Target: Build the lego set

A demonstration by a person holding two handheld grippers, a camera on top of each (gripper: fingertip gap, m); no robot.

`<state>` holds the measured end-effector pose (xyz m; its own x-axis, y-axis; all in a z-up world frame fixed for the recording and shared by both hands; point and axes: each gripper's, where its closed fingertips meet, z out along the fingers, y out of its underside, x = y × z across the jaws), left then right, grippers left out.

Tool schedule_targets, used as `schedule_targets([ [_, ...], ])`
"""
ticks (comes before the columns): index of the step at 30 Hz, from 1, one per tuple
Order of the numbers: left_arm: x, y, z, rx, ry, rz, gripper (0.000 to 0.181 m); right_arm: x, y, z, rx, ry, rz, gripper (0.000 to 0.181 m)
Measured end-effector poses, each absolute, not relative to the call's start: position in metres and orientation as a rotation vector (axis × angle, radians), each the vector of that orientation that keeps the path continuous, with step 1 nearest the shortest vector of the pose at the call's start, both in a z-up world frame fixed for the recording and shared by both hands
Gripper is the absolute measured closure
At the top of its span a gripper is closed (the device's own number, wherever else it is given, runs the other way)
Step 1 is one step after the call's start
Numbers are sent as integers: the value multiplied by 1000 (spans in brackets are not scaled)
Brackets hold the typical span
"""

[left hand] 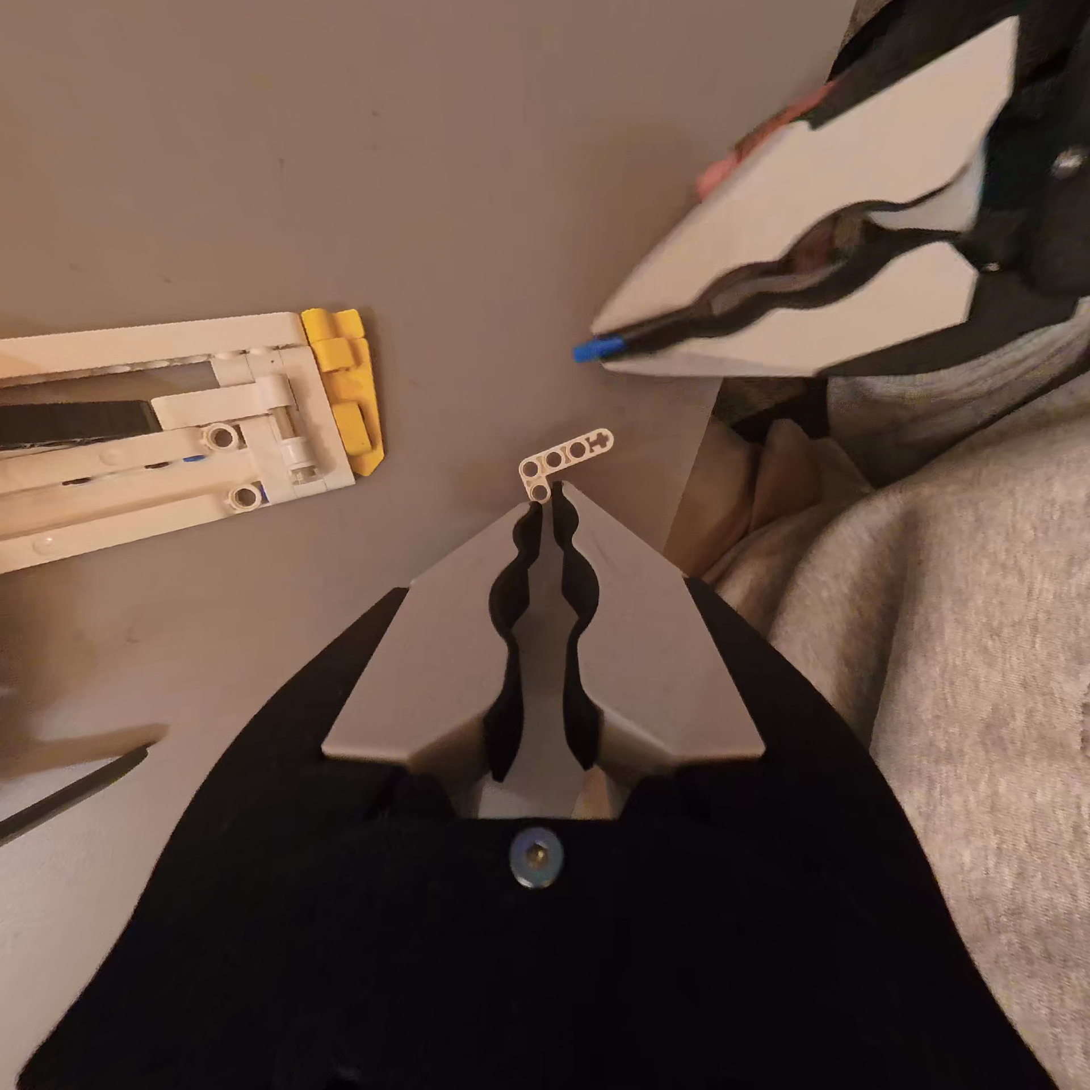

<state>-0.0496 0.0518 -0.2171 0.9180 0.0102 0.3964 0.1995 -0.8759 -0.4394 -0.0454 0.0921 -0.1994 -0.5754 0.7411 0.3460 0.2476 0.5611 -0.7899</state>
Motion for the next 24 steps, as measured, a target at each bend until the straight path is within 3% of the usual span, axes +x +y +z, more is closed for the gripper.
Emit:
schedule_targets([
  [7,-55,51,-213,-2551,-194,-518,179,-50,116,-217,-927,-2123,800,178],
  [11,-58,52,-212,-2530,-213,-515,179,-49,116,-213,-932,-2112,840,161],
  [17,-55,55,-209,-2510,-205,-541,181,-40,86,-187,-711,-2068,1034,151],
  [24,-53,55,-213,-2533,-182,-519,181,-37,62,-192,-493,-2100,891,157],
])
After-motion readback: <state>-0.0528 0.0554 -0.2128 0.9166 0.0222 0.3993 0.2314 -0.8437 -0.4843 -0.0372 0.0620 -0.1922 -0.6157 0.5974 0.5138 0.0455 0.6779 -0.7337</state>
